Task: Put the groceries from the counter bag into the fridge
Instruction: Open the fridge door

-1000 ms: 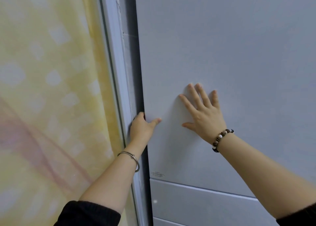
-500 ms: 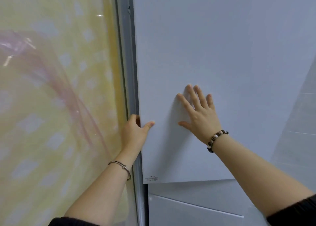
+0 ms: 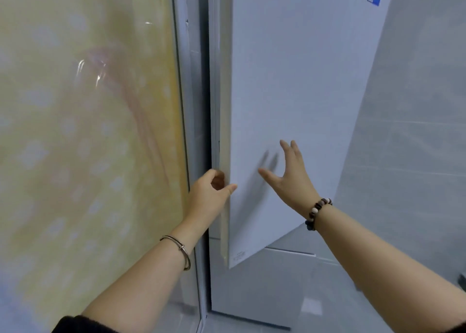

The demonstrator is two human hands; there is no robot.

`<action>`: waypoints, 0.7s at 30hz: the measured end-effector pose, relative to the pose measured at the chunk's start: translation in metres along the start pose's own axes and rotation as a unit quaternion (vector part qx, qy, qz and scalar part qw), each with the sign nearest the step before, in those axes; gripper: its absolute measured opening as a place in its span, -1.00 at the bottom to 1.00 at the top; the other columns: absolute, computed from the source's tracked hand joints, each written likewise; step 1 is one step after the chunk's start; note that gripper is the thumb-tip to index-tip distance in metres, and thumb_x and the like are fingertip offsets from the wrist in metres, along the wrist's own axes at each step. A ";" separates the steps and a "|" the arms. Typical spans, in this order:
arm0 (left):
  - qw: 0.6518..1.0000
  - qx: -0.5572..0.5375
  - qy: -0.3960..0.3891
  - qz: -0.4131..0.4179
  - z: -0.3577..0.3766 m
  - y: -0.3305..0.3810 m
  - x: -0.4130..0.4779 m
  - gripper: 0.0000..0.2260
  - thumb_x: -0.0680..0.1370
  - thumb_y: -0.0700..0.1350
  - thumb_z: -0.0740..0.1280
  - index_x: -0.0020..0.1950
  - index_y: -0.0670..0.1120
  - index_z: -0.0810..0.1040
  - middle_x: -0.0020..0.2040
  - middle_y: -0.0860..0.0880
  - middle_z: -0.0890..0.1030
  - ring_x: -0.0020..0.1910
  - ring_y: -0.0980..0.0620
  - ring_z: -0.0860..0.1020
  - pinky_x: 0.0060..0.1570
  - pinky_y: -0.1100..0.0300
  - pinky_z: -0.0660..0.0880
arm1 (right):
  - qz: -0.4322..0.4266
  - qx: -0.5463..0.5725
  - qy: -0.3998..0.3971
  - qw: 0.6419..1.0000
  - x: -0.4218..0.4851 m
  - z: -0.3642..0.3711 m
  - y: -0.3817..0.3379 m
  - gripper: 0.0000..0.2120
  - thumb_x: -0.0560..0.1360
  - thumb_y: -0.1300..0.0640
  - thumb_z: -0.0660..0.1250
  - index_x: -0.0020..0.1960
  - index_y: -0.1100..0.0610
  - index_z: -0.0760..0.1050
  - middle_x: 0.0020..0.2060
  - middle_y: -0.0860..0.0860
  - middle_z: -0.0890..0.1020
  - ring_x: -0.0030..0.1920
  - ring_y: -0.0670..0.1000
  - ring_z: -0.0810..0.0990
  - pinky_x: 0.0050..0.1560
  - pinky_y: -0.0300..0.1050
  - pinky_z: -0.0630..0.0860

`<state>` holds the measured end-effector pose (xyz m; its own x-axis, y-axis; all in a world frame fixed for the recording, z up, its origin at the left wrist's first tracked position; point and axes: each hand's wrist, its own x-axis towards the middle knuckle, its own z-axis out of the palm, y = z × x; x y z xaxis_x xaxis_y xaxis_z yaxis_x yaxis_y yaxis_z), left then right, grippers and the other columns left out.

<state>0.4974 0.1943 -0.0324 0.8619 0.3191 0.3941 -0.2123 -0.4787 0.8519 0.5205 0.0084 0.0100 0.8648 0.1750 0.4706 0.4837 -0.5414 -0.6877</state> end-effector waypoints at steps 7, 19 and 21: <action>0.996 -0.039 -0.084 0.014 0.000 0.019 -0.048 -0.91 0.51 -0.11 0.38 -0.20 -0.02 0.59 -0.29 0.02 0.63 -0.28 0.08 0.60 -0.21 0.15 0.51 | 0.054 0.091 0.071 0.992 -0.057 -0.048 -0.031 -0.17 0.43 -0.12 0.39 0.52 0.00 0.00 0.52 -0.07 0.02 0.50 -0.07 0.06 0.45 0.01 0.17; 0.940 0.040 -0.183 0.286 0.066 0.064 -0.050 -0.66 0.60 -0.13 0.26 0.38 -0.04 0.43 0.39 -0.03 0.40 0.42 -0.02 0.27 0.37 0.28 0.08 | 0.058 0.061 0.296 0.951 -0.126 -0.102 -0.024 -0.65 0.49 0.08 0.32 0.23 -0.01 0.31 0.10 -0.04 0.48 0.08 -0.07 0.52 0.05 -0.16 0.50; 0.925 0.046 -0.173 0.336 0.078 0.071 -0.056 -0.70 0.60 -0.17 0.25 0.33 -0.07 0.49 0.32 -0.05 0.49 0.41 -0.07 0.30 0.39 0.18 0.09 | 0.079 0.051 0.328 0.940 -0.136 -0.113 -0.012 -0.72 0.53 0.10 0.27 0.21 0.04 0.32 0.06 -0.01 0.52 0.03 -0.02 0.54 -0.01 -0.14 0.48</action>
<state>0.4702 0.0785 -0.0212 0.6492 -0.3484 0.6761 -0.7266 -0.5469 0.4159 0.3816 -0.1019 0.0164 0.6750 -0.4635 0.5741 0.3952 -0.4299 -0.8118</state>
